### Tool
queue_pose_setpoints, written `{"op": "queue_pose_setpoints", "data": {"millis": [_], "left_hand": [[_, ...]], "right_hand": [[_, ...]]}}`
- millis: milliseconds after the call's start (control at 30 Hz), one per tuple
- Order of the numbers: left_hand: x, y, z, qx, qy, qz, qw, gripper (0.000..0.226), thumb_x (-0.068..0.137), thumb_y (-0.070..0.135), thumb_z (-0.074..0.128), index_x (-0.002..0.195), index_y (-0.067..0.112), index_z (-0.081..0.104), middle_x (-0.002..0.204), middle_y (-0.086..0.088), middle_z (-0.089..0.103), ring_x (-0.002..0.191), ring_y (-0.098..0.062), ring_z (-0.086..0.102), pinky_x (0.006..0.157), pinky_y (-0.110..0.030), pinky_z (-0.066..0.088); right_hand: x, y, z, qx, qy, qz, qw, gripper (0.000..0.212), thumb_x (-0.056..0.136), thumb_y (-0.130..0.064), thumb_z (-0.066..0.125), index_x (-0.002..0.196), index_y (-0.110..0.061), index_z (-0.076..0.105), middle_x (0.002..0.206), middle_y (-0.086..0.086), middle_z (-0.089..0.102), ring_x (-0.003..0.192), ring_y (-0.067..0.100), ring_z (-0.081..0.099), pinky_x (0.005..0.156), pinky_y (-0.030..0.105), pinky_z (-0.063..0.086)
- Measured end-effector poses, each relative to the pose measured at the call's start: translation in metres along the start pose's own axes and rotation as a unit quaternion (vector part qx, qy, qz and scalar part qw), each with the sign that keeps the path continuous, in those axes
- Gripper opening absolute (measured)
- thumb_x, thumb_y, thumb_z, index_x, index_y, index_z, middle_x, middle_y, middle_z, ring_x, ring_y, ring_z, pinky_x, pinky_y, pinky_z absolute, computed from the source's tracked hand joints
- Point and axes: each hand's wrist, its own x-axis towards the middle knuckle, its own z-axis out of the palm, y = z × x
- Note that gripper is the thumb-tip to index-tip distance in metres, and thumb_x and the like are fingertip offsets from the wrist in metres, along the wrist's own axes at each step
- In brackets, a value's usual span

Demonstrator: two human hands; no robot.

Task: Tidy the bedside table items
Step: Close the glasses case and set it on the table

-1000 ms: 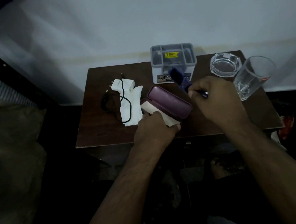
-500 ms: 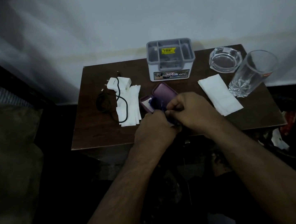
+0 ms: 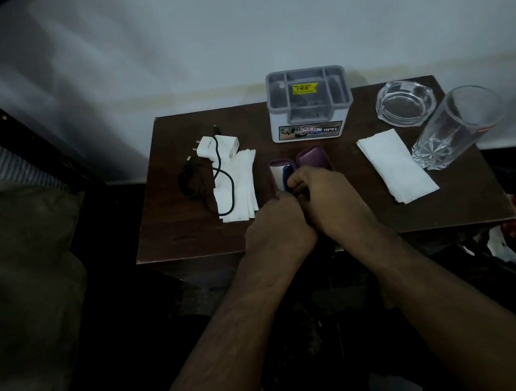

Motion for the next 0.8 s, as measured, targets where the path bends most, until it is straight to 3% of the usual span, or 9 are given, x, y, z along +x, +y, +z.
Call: {"op": "queue_pose_setpoints", "data": {"millis": [200, 367, 500, 600, 700, 800], "left_hand": [[-0.004, 0.000, -0.007, -0.015, -0.014, -0.002, 1.000, 0.034, 0.094, 0.021, 0.059, 0.126, 0.009, 0.058, 0.121, -0.014, 0.065, 0.116, -0.032, 0.061, 0.098, -0.050, 0.052], [-0.008, 0.000, -0.010, -0.029, -0.017, -0.010, 0.999, 0.035, 0.090, 0.020, 0.062, 0.122, 0.008, 0.059, 0.119, -0.015, 0.066, 0.111, -0.033, 0.063, 0.096, -0.050, 0.053], [-0.007, -0.001, -0.011, -0.056, -0.024, -0.001, 0.998, 0.041, 0.093, 0.036, 0.064, 0.128, 0.015, 0.061, 0.121, -0.011, 0.068, 0.110, -0.030, 0.065, 0.097, -0.047, 0.054], [-0.006, -0.006, -0.011, -0.084, -0.014, -0.004, 0.996, 0.061, 0.087, 0.044, 0.075, 0.136, 0.016, 0.053, 0.131, -0.006, 0.065, 0.118, -0.026, 0.063, 0.100, -0.045, 0.053], [-0.004, -0.006, -0.009, -0.087, 0.005, -0.023, 0.996, 0.065, 0.088, 0.044, 0.075, 0.135, 0.010, 0.047, 0.133, -0.009, 0.062, 0.119, -0.027, 0.062, 0.096, -0.039, 0.052], [-0.001, -0.002, -0.007, -0.086, 0.028, -0.030, 0.995, 0.056, 0.092, 0.041, 0.071, 0.131, 0.008, 0.050, 0.129, -0.013, 0.063, 0.116, -0.030, 0.063, 0.092, -0.038, 0.052]], "right_hand": [[0.001, -0.001, -0.001, 0.062, -0.015, 0.036, 0.997, 0.030, 0.088, 0.006, 0.053, 0.110, -0.012, 0.064, 0.102, 0.008, 0.068, 0.099, 0.026, 0.066, 0.076, 0.017, 0.044], [0.000, -0.004, -0.004, -0.049, 0.021, -0.017, 0.998, 0.030, 0.092, -0.010, 0.058, 0.120, -0.016, 0.061, 0.115, 0.007, 0.063, 0.103, 0.027, 0.063, 0.088, 0.042, 0.053], [-0.001, -0.003, -0.020, -0.073, 0.091, -0.045, 0.992, 0.020, 0.093, -0.015, 0.062, 0.113, -0.020, 0.065, 0.117, 0.006, 0.058, 0.100, 0.029, 0.063, 0.086, 0.041, 0.054], [-0.002, 0.008, -0.039, -0.094, 0.128, -0.009, 0.987, 0.023, 0.093, -0.017, 0.066, 0.115, -0.020, 0.068, 0.120, 0.008, 0.058, 0.105, 0.032, 0.063, 0.090, 0.040, 0.051], [-0.002, 0.024, -0.051, -0.137, 0.058, 0.086, 0.985, 0.038, 0.094, -0.027, 0.068, 0.128, -0.014, 0.059, 0.128, 0.016, 0.054, 0.114, 0.039, 0.059, 0.095, 0.045, 0.050], [-0.001, 0.029, -0.047, -0.138, -0.039, 0.127, 0.981, 0.037, 0.098, -0.031, 0.062, 0.125, -0.007, 0.056, 0.124, 0.021, 0.061, 0.114, 0.040, 0.060, 0.091, 0.040, 0.049]]}}
